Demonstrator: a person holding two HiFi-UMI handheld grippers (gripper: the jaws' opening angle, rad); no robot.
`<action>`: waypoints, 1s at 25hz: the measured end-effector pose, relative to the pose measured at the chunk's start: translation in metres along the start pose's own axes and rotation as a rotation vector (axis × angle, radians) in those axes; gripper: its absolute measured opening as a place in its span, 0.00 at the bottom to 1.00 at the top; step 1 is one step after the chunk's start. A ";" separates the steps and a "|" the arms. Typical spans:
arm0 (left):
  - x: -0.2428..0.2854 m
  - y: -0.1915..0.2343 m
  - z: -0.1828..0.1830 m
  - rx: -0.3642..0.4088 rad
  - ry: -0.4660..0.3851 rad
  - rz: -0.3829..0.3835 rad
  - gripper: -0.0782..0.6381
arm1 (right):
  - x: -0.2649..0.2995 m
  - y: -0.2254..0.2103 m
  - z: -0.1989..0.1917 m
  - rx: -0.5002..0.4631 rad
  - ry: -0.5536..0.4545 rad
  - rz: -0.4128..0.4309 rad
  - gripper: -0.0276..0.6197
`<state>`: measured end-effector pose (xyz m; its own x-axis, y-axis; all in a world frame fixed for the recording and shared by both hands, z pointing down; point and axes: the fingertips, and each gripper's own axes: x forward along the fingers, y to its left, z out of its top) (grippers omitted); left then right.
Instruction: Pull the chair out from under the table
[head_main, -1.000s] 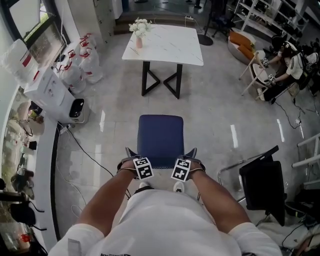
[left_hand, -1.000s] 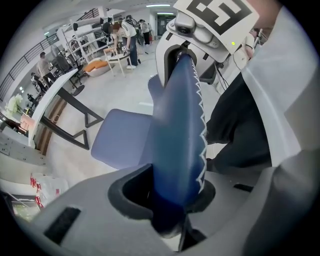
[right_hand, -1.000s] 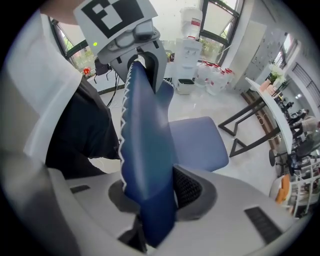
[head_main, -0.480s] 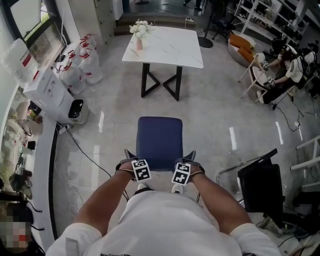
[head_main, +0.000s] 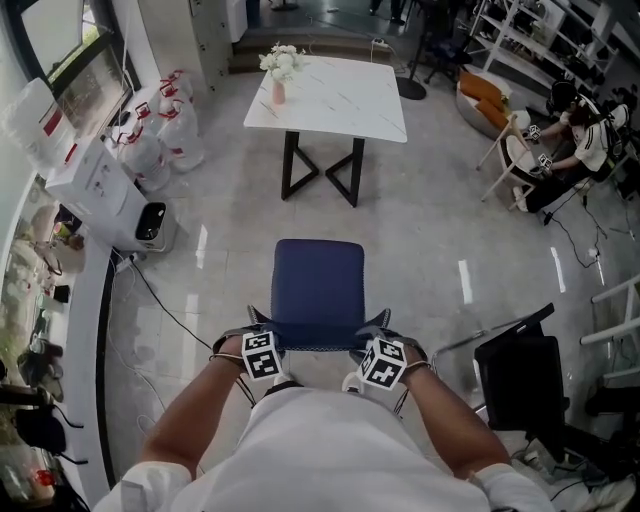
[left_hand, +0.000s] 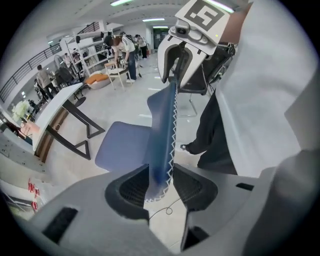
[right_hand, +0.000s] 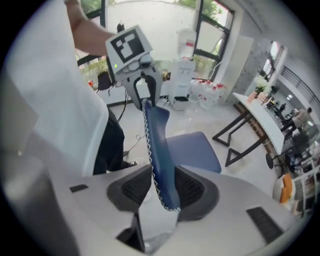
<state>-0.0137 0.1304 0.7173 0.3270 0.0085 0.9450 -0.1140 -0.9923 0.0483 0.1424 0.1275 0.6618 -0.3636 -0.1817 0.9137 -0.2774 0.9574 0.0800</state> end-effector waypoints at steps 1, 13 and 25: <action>-0.012 0.000 0.002 -0.023 -0.033 0.009 0.32 | -0.013 -0.004 0.008 0.056 -0.053 -0.014 0.26; -0.171 0.075 0.089 -0.304 -0.597 0.352 0.21 | -0.126 -0.082 0.089 0.239 -0.452 -0.341 0.22; -0.304 0.100 0.148 -0.386 -1.090 0.474 0.16 | -0.223 -0.122 0.138 0.414 -0.859 -0.421 0.15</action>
<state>0.0143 0.0102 0.3871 0.7638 -0.6291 0.1442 -0.6400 -0.7672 0.0433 0.1345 0.0203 0.3934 -0.6321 -0.7369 0.2397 -0.7529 0.6572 0.0348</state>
